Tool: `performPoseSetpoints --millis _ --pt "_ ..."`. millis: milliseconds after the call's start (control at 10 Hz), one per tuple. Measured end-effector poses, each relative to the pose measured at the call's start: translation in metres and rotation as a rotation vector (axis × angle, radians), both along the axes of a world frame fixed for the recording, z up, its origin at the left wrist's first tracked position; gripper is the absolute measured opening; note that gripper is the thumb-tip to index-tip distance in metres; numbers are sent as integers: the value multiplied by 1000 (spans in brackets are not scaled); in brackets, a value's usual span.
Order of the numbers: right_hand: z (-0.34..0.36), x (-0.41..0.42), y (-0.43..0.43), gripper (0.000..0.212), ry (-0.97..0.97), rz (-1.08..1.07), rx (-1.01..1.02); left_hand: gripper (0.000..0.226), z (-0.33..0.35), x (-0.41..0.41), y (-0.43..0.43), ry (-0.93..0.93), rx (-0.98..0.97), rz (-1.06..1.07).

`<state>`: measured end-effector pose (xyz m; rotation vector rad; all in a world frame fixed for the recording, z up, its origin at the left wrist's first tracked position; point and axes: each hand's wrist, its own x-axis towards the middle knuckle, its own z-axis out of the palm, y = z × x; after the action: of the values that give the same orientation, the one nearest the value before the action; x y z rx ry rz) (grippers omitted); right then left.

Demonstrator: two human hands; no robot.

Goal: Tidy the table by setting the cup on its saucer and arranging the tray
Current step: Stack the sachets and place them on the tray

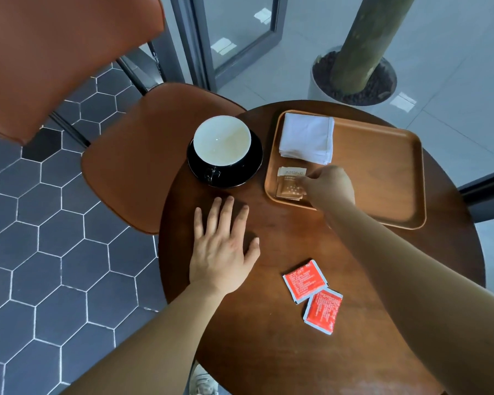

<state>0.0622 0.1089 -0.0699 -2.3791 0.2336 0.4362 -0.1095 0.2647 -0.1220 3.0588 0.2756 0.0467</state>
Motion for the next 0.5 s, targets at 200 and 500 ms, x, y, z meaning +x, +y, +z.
performPoseSetpoints --millis 200,500 --pt "-2 -2 5 20 6 29 -69 64 0 2 0 -5 -10 2" --pt "0 -7 6 25 -38 47 -126 64 0 0 1 -21 -23 5"
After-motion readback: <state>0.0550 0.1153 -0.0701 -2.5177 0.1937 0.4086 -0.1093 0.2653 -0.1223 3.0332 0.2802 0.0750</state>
